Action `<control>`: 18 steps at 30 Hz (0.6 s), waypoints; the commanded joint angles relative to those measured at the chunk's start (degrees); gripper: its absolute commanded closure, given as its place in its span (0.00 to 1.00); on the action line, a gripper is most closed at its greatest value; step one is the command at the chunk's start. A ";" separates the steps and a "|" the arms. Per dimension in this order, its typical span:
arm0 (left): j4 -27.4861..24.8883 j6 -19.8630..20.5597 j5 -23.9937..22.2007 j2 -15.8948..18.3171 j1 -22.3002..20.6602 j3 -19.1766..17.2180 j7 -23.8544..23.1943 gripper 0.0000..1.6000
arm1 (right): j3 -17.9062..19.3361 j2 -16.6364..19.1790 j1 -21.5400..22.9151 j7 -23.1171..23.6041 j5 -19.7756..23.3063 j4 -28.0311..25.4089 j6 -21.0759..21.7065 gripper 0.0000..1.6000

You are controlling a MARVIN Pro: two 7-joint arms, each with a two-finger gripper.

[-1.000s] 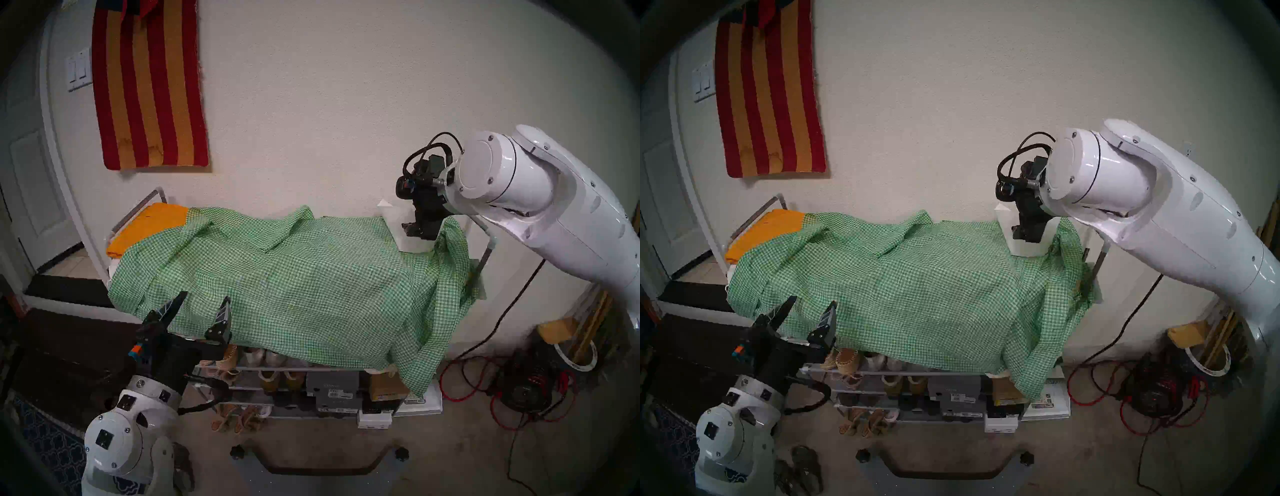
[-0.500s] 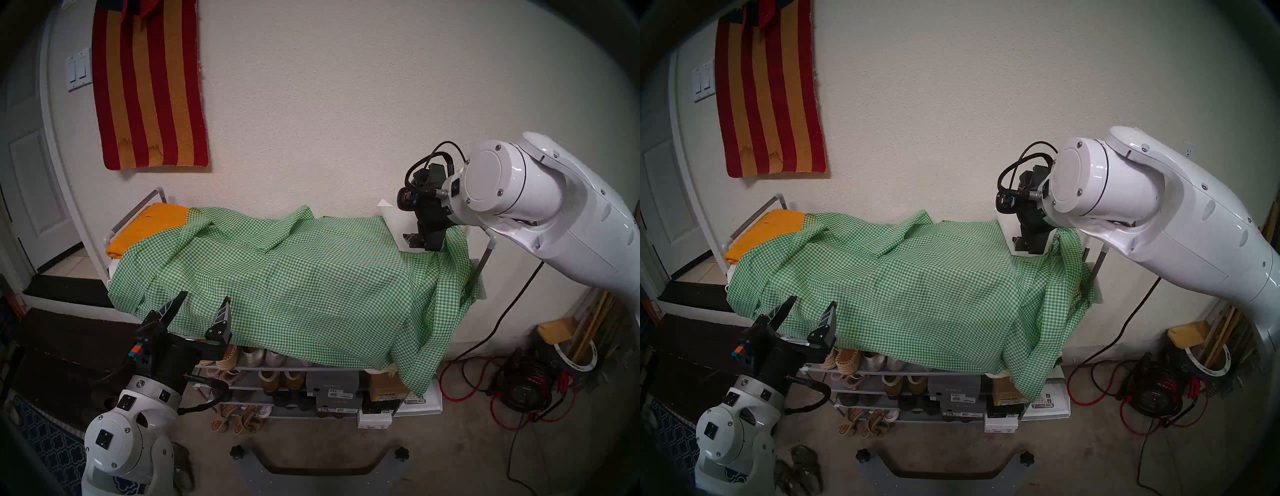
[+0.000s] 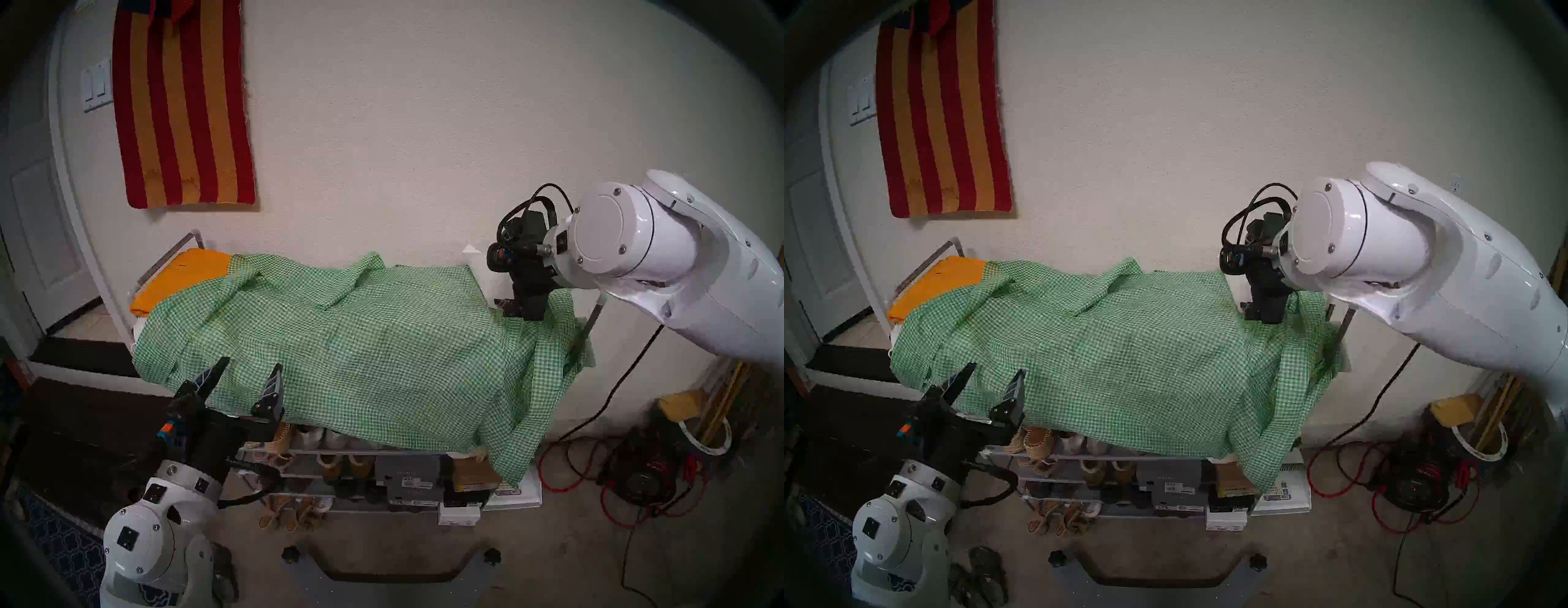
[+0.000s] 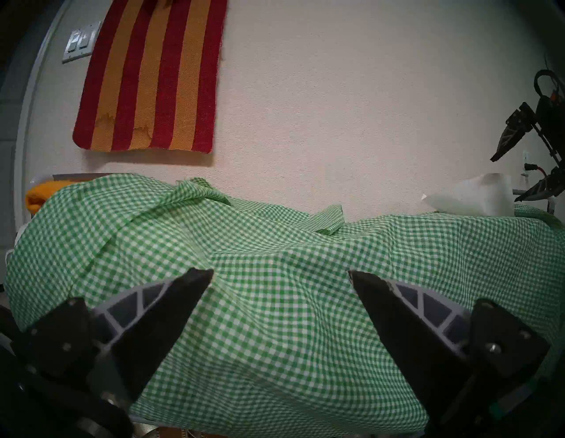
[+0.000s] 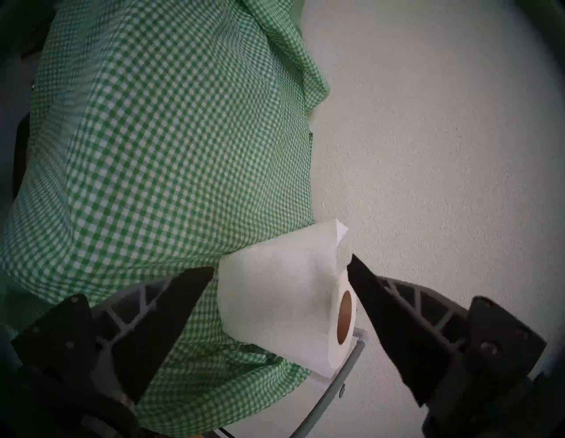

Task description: Lift the object off the cloth, cover the shoe rack with the cloth, put the object back

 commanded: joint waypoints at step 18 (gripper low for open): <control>0.00 -0.01 0.01 -0.07 -0.04 -0.14 0.05 0.00 | 9.00 -0.58 -2.15 -13.63 0.05 -4.64 -0.04 0.00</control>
